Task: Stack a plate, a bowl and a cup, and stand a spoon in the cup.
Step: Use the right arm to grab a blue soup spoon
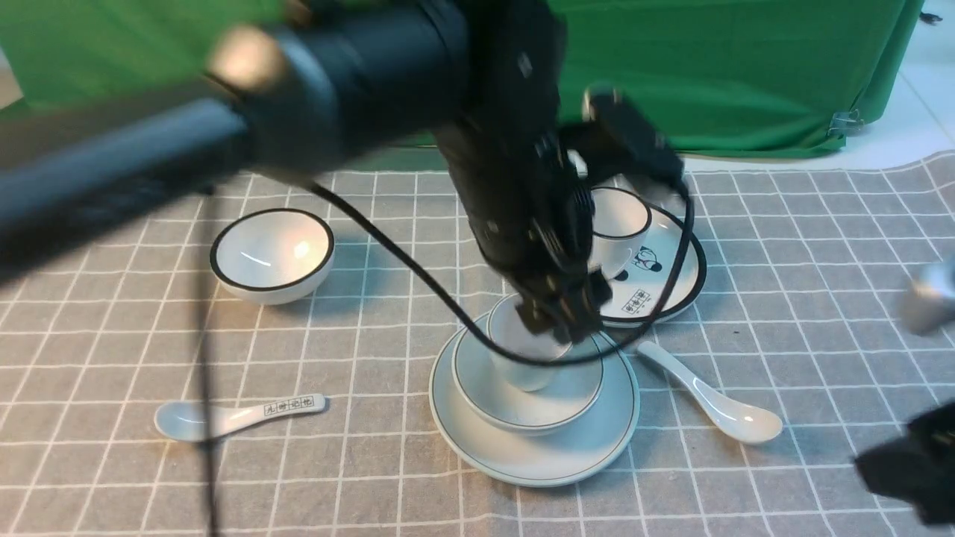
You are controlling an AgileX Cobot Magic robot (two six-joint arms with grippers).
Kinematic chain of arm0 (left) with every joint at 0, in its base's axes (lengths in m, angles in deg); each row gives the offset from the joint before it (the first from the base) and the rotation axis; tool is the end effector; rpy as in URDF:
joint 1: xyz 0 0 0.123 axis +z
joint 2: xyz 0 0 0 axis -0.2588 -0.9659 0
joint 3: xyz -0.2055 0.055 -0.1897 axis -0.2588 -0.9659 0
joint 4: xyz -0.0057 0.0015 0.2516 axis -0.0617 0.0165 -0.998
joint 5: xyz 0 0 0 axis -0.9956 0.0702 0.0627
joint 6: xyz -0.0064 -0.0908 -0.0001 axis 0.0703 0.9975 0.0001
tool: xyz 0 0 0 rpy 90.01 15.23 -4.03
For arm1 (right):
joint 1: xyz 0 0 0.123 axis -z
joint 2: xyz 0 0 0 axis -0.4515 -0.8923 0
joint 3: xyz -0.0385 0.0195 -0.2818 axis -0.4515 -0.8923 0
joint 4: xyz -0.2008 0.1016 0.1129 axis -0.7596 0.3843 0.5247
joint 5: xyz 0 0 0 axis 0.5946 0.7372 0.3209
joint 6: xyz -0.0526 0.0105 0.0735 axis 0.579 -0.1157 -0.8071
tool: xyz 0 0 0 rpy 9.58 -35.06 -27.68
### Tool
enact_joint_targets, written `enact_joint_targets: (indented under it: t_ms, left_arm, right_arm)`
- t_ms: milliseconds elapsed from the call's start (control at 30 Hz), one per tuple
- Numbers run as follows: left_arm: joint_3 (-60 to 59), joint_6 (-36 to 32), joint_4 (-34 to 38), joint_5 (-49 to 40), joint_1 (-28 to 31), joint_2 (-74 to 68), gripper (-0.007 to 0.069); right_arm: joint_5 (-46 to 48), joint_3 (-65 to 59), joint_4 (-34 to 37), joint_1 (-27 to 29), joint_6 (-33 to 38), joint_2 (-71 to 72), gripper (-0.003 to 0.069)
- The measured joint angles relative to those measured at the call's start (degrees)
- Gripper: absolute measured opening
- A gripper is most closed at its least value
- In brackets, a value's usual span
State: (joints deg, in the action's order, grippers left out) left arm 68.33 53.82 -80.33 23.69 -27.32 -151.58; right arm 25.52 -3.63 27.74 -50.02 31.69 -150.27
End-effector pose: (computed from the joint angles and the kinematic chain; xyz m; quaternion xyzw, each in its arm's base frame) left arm 0.2880 -0.2598 0.3457 0.5369 0.8095 -0.0259 0.2362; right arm 0.1816 0.0853 0.3117 -0.2716 0.9156 0.0731 0.2873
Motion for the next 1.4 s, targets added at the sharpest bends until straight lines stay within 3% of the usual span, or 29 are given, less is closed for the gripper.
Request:
enact_joint_targets:
  t_ms: [67,100,133,167,200,233,300,533,633,800,1267,1333,1400]
  left_arm:
    - [0.07,2.25,0.59,-1.22,-0.06,3.93,0.0392]
    - [0.07,4.54,0.88,-2.67,-0.06,8.93,0.0269]
    - [0.01,4.76,0.88,-2.78,-0.06,10.02,0.0256]
    - [-0.61,5.84,0.93,-2.95,-0.06,12.76,0.0170]
    - [-0.78,6.01,0.93,-2.95,-0.06,13.87,0.0156]
    - [-3.33,7.39,1.28,-2.46,-0.06,18.62,0.0065]
    - [-7.91,9.27,1.28,-0.46,-0.06,24.78,0.0024]
    - [-28.51,13.86,1.87,13.78,-0.06,44.05,0.0004]
    - [-44.11,14.55,5.51,28.11,-0.06,54.88,0.0002]
    - [-57.14,15.21,8.21,40.69,-0.06,63.47,0.0004]
    - [-61.03,15.64,9.54,42.57,-0.06,65.10,0.0008]
    - [-61.03,15.64,9.54,42.57,-0.06,65.10,0.0009]
    - [-61.03,15.64,9.54,42.57,-0.06,65.10,0.0010]
  right_arm:
    - [-1.21,1.44,0.00,0.00,1.26,-4.86,0.0416]
    - [-2.73,4.49,0.00,0.00,3.10,-11.94,0.0416]
    - [-2.78,4.82,0.00,0.00,3.53,-13.40,0.0416]
    - [-3.23,7.15,0.00,0.00,4.60,-17.71,0.0416]
    - [-3.30,7.95,0.00,0.00,5.03,-19.10,0.0416]
    - [-3.44,11.35,0.00,0.00,6.61,-24.29,0.0416]
    - [-3.30,15.15,0.05,0.11,8.80,-29.31,0.0416]
    - [-2.53,23.79,2.63,3.49,13.91,-40.47,0.0416]
    - [-3.00,26.54,5.50,4.76,18.00,-46.10,0.0416]
    - [-3.08,30.38,5.98,5.73,18.99,-52.30,0.0416]
    - [-4.88,33.84,5.39,5.79,19.93,-58.30,0.0410]
    - [-4.88,33.90,5.32,5.79,19.93,-58.36,0.0388]
    - [-4.72,34.11,4.80,5.83,19.40,-58.54,0.0315]
